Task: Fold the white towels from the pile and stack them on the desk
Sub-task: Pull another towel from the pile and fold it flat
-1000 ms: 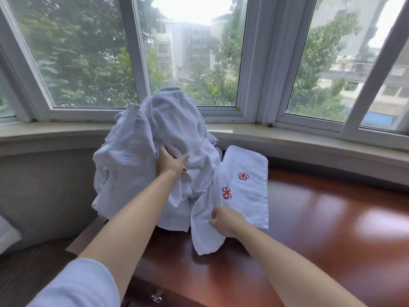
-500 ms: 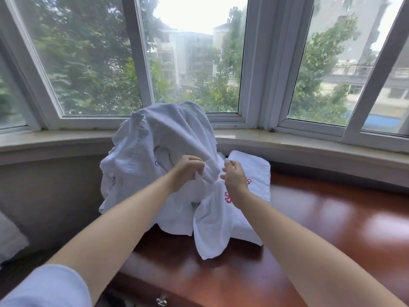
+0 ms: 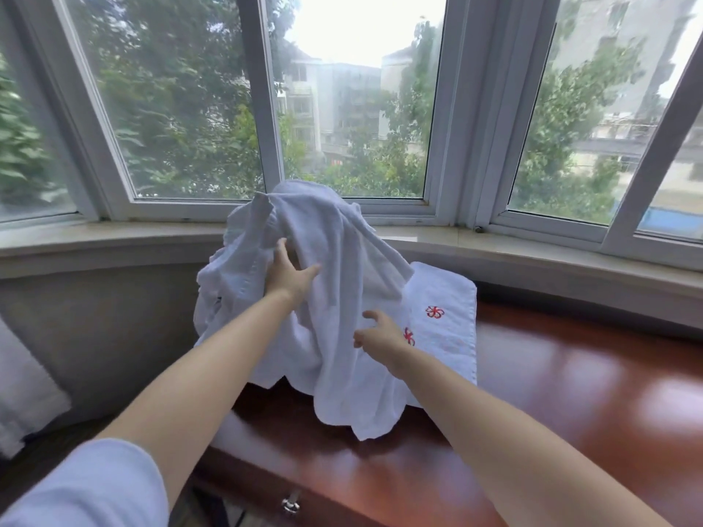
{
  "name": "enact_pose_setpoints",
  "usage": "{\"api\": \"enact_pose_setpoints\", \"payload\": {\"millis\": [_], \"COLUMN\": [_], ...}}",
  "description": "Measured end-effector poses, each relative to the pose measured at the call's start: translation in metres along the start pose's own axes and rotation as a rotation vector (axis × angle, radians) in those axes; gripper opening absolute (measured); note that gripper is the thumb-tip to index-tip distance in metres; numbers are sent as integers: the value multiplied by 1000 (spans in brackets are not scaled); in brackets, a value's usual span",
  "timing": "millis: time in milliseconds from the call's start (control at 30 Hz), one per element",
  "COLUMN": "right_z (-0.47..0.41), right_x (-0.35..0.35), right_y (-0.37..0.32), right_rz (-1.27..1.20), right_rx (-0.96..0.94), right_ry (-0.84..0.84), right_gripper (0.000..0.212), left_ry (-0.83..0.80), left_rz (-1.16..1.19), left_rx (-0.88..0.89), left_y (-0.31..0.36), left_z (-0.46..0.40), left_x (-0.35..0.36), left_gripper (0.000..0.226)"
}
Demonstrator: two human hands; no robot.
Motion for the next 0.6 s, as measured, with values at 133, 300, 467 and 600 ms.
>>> {"api": "enact_pose_setpoints", "payload": {"millis": [133,300,467,600], "right_z": [4,6,8,8], "right_x": [-15,-32,-38,-43], "right_y": [1,10,-1,-1], "right_rz": [-6,4,44,50], "right_rx": [-10,-30,-178,-238], "right_ry": [10,85,177,220], "right_gripper": [56,76,113,22], "left_ry": [-11,-133,-814,-718], "left_rz": [-53,-84,-34,69], "left_rx": [-25,-20,-240,-136], "left_y": [8,45,50,44], "left_z": [-15,-9,49,46], "left_x": [9,37,68,65], "left_gripper": [92,15,34,23]}}
Point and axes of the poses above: each hand's wrist, its own z-axis away from the middle knuckle, its own x-axis out of the palm, y = z × x, the point moved 6 cm from there along -z, towards the middle knuckle, and after that the axes turned 4 degrees about x, right-handed, at the moved point
